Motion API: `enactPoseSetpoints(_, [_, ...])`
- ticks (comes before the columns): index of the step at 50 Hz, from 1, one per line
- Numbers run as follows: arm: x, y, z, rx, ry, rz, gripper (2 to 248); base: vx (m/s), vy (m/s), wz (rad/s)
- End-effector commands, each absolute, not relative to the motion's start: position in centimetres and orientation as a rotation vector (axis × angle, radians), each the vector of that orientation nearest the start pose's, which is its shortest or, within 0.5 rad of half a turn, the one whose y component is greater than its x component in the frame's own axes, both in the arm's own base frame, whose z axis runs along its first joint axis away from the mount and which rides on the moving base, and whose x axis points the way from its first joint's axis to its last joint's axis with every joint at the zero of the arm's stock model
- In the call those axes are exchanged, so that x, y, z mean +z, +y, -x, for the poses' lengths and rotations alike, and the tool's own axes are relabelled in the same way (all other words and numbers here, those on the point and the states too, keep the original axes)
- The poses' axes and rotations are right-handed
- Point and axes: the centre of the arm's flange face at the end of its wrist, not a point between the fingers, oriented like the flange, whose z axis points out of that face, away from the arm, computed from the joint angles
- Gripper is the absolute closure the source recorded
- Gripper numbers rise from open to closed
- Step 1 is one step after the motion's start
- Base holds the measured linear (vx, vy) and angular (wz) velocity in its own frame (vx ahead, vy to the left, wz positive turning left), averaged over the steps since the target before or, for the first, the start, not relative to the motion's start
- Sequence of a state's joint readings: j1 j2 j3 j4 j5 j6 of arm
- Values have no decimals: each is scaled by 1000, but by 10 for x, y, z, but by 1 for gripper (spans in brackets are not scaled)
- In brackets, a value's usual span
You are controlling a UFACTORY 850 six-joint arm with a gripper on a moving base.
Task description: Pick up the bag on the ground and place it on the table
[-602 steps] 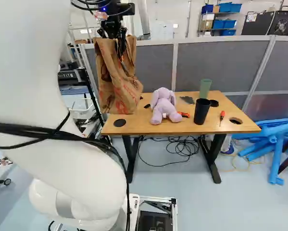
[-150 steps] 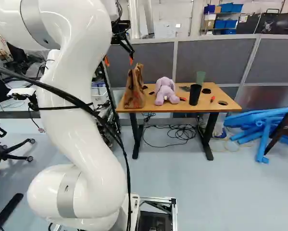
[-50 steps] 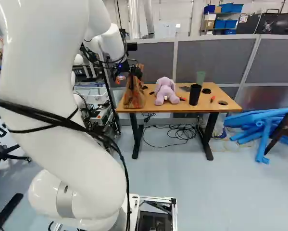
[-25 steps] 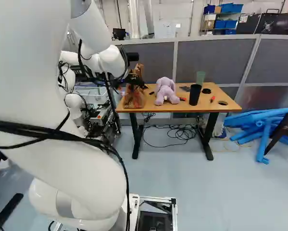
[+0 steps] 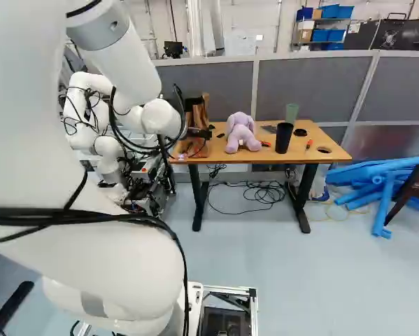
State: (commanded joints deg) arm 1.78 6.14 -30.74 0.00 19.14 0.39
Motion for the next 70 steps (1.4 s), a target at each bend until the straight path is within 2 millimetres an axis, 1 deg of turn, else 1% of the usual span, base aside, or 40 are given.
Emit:
enactPoseSetpoints(23, [414,6,-354,-1618,-19,2679,3,0,0,0])
enactPoseSetpoints(39, [395,4,-324,-1698,-12,2635,3,0,0,0])
enactPoseSetpoints(55, [381,2,-299,-1757,-6,2599,3,0,0,0])
enactPoseSetpoints(70, [372,1,-283,-1796,-3,2575,3,0,0,0])
